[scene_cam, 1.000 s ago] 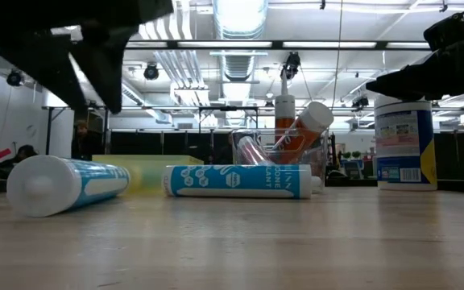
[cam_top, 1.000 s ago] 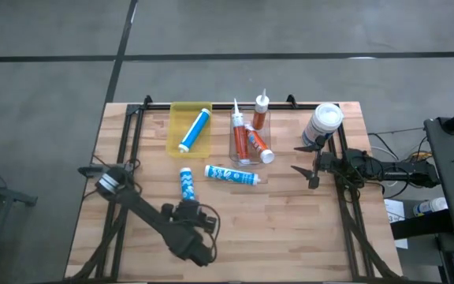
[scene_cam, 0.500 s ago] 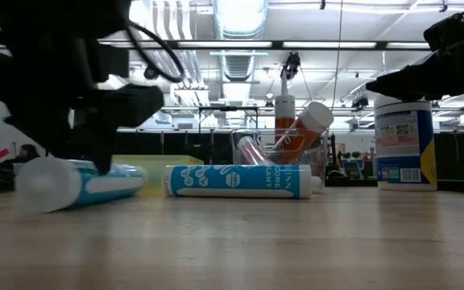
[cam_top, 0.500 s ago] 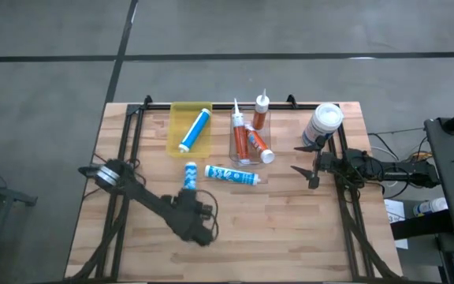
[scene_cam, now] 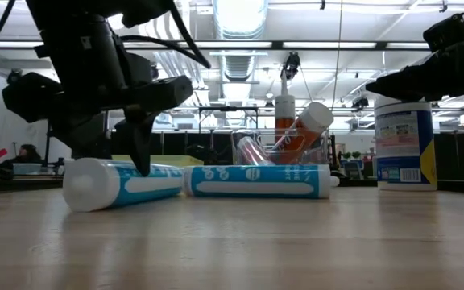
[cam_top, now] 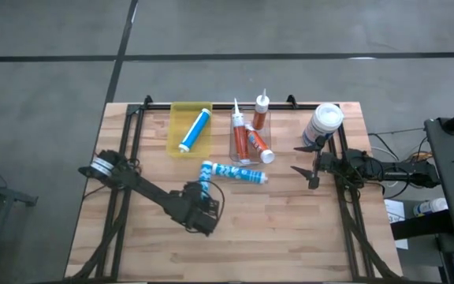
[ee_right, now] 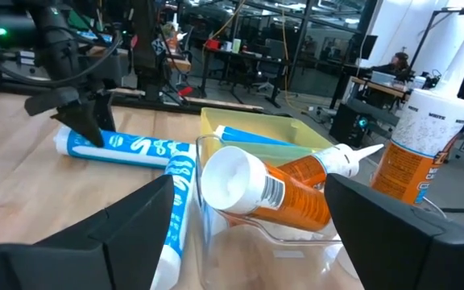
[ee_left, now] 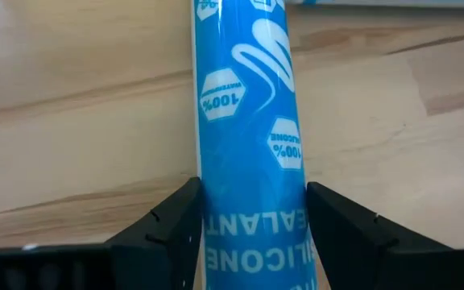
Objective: Pick & place silicon tubes, Sealant and Lysol wipes
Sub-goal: Put the bottom blue sealant into the yellow bin
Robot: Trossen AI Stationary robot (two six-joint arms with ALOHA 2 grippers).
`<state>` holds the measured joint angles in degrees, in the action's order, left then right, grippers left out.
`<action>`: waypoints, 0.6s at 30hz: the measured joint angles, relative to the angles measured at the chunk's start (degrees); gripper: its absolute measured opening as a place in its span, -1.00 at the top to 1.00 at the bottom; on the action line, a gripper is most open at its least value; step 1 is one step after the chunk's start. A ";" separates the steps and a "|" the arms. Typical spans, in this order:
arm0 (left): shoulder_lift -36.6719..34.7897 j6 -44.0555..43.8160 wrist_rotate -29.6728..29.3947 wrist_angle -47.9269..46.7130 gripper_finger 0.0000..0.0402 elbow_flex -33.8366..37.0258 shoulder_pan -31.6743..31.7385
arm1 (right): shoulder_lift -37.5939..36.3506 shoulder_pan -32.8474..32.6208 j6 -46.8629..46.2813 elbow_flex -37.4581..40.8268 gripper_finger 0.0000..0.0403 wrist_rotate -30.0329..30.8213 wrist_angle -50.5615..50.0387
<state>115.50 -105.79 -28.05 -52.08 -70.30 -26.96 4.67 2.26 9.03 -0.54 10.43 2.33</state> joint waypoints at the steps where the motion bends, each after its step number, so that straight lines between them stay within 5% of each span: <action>1: 0.00 0.37 0.00 -0.25 0.02 -0.33 0.00 | 0.02 0.02 0.01 0.00 -0.60 -0.01 0.00; 11: -0.44 2.56 0.06 -2.72 0.02 -3.05 -0.39 | -0.02 0.02 -0.01 0.00 -0.56 0.01 0.00; 18: 0.04 3.41 -1.36 8.45 0.02 4.53 0.34 | -0.02 0.02 -0.01 0.00 -0.53 0.01 0.00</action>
<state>115.55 -102.38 -29.41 -43.62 -65.77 -26.62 4.64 2.28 9.02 -0.54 10.44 2.33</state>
